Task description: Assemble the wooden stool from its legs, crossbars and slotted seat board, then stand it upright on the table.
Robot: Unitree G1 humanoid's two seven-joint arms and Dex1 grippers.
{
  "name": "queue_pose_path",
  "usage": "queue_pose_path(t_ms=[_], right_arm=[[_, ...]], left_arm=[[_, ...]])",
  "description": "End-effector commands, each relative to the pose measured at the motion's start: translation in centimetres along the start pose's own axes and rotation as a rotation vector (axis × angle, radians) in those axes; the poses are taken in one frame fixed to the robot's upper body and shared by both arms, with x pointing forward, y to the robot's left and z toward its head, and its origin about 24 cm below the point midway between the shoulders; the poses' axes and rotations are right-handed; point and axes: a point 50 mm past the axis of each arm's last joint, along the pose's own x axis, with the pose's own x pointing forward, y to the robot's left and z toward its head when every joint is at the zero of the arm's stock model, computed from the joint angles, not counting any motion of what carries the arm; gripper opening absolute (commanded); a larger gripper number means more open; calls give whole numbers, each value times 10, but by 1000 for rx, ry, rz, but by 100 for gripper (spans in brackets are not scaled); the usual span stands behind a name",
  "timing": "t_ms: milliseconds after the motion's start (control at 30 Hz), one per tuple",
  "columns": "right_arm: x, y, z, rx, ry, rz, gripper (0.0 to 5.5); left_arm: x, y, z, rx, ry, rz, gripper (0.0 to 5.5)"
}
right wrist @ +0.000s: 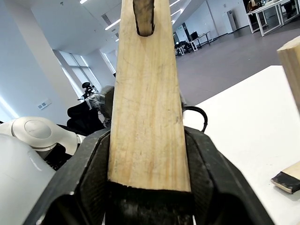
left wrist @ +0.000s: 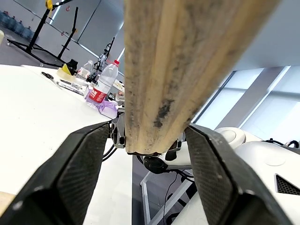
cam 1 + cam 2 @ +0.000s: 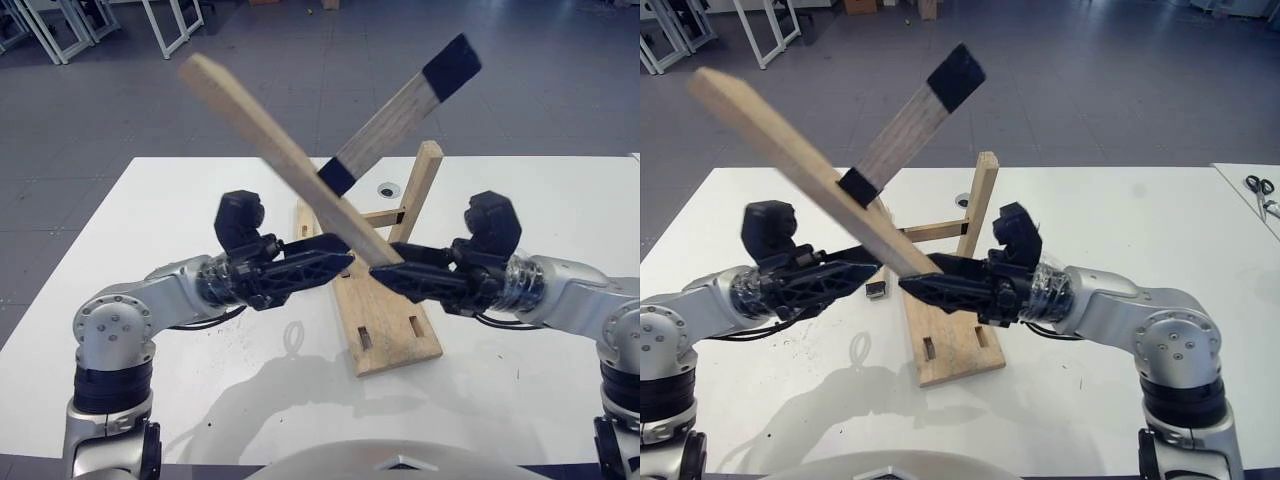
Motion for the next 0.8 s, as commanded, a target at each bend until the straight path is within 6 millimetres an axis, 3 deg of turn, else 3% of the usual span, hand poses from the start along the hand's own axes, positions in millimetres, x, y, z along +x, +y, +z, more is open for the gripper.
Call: queue_pose_path(t_ms=[33,267,367,467,733,800], right_arm=[[4,7,1,-13,23,46,203],[5,7,-4,6,36,43,203],[5,7,-5,6,38,41,203],[5,6,-5,4,38,37,203],[3,2,-4,-6,44,-6,203],[2,0,-5,10,44,-21,255]], left_arm=[[-1,5,4,6,-38,27,294],[-3,-12,27,-26,-150,-110,294],[-2,-12,26,-44,-134,-109,294],[-1,-15,21,-74,-89,-133,245],[-4,-17,22,-98,-110,-152,242],[-7,-14,24,-86,-153,-136,241]])
